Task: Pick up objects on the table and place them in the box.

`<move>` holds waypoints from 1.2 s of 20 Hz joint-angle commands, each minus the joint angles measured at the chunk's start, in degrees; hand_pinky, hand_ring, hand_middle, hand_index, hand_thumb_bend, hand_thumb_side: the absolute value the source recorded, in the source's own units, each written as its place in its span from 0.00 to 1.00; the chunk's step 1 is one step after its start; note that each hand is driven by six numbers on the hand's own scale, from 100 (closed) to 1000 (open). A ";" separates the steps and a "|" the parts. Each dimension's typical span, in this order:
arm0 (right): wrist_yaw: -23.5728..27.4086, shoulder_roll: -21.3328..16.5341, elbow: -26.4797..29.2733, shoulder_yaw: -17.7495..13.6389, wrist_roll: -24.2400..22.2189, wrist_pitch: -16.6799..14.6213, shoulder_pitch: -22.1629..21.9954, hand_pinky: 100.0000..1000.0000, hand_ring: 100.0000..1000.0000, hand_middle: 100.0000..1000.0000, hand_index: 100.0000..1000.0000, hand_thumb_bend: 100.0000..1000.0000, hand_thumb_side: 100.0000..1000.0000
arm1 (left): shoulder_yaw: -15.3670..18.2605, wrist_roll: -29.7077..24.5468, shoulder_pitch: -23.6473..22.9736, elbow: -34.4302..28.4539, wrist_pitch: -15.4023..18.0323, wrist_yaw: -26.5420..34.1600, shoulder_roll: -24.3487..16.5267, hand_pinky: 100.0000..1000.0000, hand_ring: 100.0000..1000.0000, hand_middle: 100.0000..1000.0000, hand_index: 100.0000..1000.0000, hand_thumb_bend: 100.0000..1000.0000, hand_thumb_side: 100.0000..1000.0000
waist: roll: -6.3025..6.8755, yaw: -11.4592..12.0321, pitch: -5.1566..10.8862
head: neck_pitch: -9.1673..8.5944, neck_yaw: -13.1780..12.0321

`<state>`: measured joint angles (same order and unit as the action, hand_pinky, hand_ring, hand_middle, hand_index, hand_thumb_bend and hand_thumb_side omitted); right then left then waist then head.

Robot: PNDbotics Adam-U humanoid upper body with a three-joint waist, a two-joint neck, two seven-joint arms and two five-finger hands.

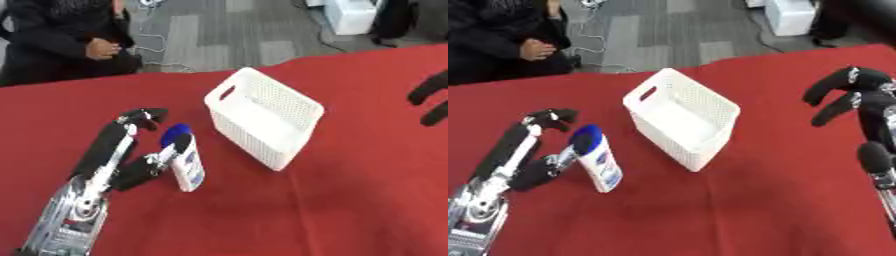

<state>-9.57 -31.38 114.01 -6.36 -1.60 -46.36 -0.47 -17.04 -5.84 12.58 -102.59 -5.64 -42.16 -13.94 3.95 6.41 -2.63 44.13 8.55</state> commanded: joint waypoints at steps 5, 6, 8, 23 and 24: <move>-0.01 -1.54 0.58 -0.19 0.06 0.14 0.59 0.33 0.47 0.53 0.43 0.37 1.00 | -0.31 -0.64 0.38 0.07 0.54 -1.61 0.02 0.81 0.68 0.67 0.84 0.38 1.00 | -0.14 -0.15 0.32 | -0.02 -0.10; -0.01 -1.54 0.58 -0.18 0.04 0.14 0.60 0.33 0.47 0.53 0.43 0.37 1.00 | -0.34 -0.83 0.37 0.15 0.61 -1.90 -0.02 0.81 0.68 0.67 0.84 0.38 1.00 | -0.13 -0.16 0.31 | -0.02 -0.08; -0.01 -1.53 0.58 -0.18 0.02 0.16 0.60 0.33 0.47 0.53 0.43 0.37 1.00 | -0.39 -1.30 0.34 0.25 0.77 -2.53 -0.12 0.81 0.68 0.67 0.83 0.38 1.00 | -0.12 -0.17 0.31 | -0.02 -0.05; -0.18 -1.47 0.58 -0.20 0.02 0.14 0.44 0.33 0.47 0.53 0.43 0.37 1.00 | -0.02 -3.77 -0.29 0.46 1.13 -5.62 -0.70 0.81 0.70 0.68 0.83 0.37 1.00 | -0.18 -0.03 0.30 | -0.02 -0.43; -0.19 -1.47 0.58 -0.20 0.03 0.13 0.45 0.33 0.47 0.53 0.43 0.37 1.00 | -0.03 -3.81 -0.35 0.68 1.25 -5.73 -0.69 0.82 0.70 0.68 0.83 0.37 1.00 | -0.18 -0.03 0.28 | -0.02 -0.49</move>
<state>-9.59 -31.38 114.01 -6.36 -1.61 -46.35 -0.47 -17.37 -9.42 12.03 -101.40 -4.58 -47.43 -13.99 4.05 6.32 -2.68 44.13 8.55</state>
